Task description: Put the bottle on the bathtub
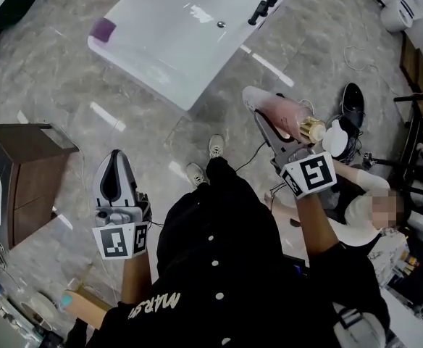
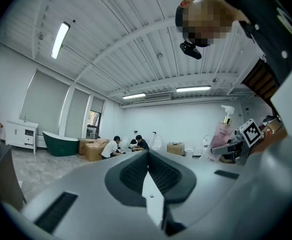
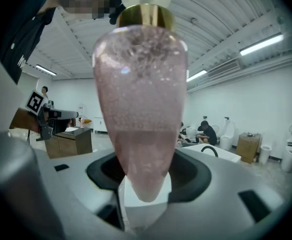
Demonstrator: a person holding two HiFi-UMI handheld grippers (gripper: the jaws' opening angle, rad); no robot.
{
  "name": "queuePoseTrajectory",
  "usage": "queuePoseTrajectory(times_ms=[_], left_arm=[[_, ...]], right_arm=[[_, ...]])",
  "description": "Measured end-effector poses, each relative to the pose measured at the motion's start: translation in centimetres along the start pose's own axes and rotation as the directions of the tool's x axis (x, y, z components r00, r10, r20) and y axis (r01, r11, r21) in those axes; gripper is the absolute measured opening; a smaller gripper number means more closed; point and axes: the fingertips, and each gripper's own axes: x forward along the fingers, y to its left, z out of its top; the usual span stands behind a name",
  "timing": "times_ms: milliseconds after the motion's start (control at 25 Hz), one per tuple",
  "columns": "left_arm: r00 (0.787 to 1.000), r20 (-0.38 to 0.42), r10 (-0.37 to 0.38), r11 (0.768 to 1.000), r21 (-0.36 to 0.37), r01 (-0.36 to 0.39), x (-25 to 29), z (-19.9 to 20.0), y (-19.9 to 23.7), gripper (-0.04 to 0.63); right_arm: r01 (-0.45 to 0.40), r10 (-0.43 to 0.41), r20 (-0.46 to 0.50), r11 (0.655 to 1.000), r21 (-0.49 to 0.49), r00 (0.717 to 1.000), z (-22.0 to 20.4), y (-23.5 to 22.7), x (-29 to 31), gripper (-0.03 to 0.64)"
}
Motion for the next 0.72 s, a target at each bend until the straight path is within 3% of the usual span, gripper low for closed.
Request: queuePoseTrajectory(times_ms=[200, 400, 520, 600, 720], left_arm=[[0.999, -0.041, 0.023, 1.000, 0.005, -0.023, 3.3, -1.0, 0.3, 0.011], [0.995, -0.091, 0.035, 0.999, 0.024, -0.033, 6.4, -3.4, 0.5, 0.011], [0.990, -0.131, 0.045, 0.999, 0.011, -0.044, 7.4, -5.6, 0.8, 0.011], [0.988, -0.151, 0.042, 0.999, -0.004, -0.043, 8.1, -7.1, 0.8, 0.011], [0.984, -0.174, 0.035, 0.999, -0.003, -0.036, 8.8, -8.9, 0.6, 0.011]], right_arm=[[-0.129, 0.126, -0.052, 0.991, -0.047, 0.991, -3.5, -0.4, 5.9, 0.232], [-0.166, 0.187, -0.212, 0.980, 0.113, 0.959, -10.3, -0.1, 11.0, 0.232], [-0.182, 0.217, -0.280, 0.972, 0.146, 0.935, -14.5, 0.5, 13.5, 0.232], [-0.250, 0.273, -0.288, 0.962, 0.113, 0.918, -16.7, 1.4, 15.3, 0.232], [-0.425, 0.385, -0.295, 0.902, -0.082, 0.874, -19.1, 3.1, 17.8, 0.232]])
